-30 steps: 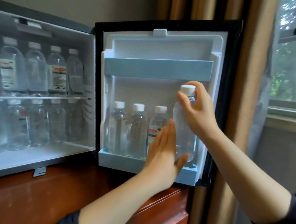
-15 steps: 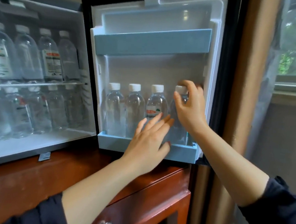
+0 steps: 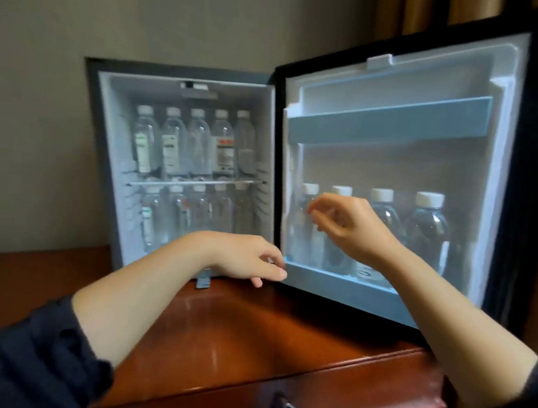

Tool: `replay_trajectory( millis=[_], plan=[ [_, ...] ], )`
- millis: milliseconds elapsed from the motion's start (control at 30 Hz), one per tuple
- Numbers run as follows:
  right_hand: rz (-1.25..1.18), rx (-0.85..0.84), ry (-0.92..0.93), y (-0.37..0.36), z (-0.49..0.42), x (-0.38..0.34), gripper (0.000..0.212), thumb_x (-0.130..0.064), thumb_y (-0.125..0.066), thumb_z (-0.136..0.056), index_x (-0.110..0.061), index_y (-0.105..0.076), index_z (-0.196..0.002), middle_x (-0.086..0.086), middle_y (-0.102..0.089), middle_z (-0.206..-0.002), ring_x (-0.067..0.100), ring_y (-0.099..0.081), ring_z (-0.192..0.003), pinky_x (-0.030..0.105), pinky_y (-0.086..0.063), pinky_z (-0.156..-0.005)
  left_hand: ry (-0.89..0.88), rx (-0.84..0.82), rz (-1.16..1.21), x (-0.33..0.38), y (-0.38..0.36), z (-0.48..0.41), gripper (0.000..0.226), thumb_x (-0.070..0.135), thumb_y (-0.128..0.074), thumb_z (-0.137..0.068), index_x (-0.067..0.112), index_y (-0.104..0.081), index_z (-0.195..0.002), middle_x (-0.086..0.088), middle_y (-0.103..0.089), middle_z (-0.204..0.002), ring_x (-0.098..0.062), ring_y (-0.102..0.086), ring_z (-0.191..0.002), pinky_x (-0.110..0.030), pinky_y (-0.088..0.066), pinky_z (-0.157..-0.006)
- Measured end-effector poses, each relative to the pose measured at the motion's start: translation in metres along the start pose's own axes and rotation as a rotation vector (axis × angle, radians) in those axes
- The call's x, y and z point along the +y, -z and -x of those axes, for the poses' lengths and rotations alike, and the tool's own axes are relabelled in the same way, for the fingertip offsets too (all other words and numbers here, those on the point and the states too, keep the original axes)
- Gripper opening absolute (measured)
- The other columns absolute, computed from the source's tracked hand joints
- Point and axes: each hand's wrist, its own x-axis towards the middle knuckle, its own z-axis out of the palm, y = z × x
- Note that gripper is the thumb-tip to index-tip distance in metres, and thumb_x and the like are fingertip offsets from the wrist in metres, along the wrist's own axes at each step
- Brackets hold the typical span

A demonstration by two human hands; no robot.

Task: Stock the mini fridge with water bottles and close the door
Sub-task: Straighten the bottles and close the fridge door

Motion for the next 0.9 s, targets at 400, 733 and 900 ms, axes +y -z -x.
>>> replay_trajectory(
  millis=[400, 733, 900],
  plan=[
    [0.045, -0.523, -0.037, -0.051, -0.082, -0.051, 0.023, -0.032, -0.052, -0.094, -0.019, -0.064, -0.108, -0.003, -0.062, -0.093, 0.017, -0.062, -0.090, 0.032, -0.050, -0.086, 0.160, 0.153, 0.073, -0.095, 0.063, 0.046, 0.035, 0.041, -0.044, -0.095, 0.023, -0.050, -0.125, 0.011, -0.057, -0.106, -0.008, -0.064, -0.101, -0.025, -0.046, -0.085],
    [0.054, -0.630, -0.091, -0.116, -0.195, -0.017, 0.024, -0.024, -0.051, -0.094, -0.018, -0.063, -0.113, -0.013, -0.056, -0.077, 0.006, -0.055, -0.071, 0.024, -0.045, -0.076, 0.046, 0.296, 0.177, -0.173, 0.123, -0.036, 0.027, 0.021, -0.041, -0.098, 0.014, -0.057, -0.119, 0.000, -0.064, -0.107, -0.014, -0.066, -0.097, -0.033, -0.049, -0.093],
    [0.091, -0.628, -0.093, -0.110, -0.253, -0.016, 0.024, -0.028, -0.050, -0.094, -0.022, -0.060, -0.116, -0.007, -0.060, -0.096, 0.013, -0.059, -0.090, 0.028, -0.047, -0.082, -0.030, 0.150, -0.025, -0.192, 0.188, -0.077, 0.033, 0.032, -0.042, -0.097, 0.019, -0.051, -0.126, 0.000, -0.061, -0.117, -0.014, -0.060, -0.105, -0.031, -0.047, -0.095]
  ],
)
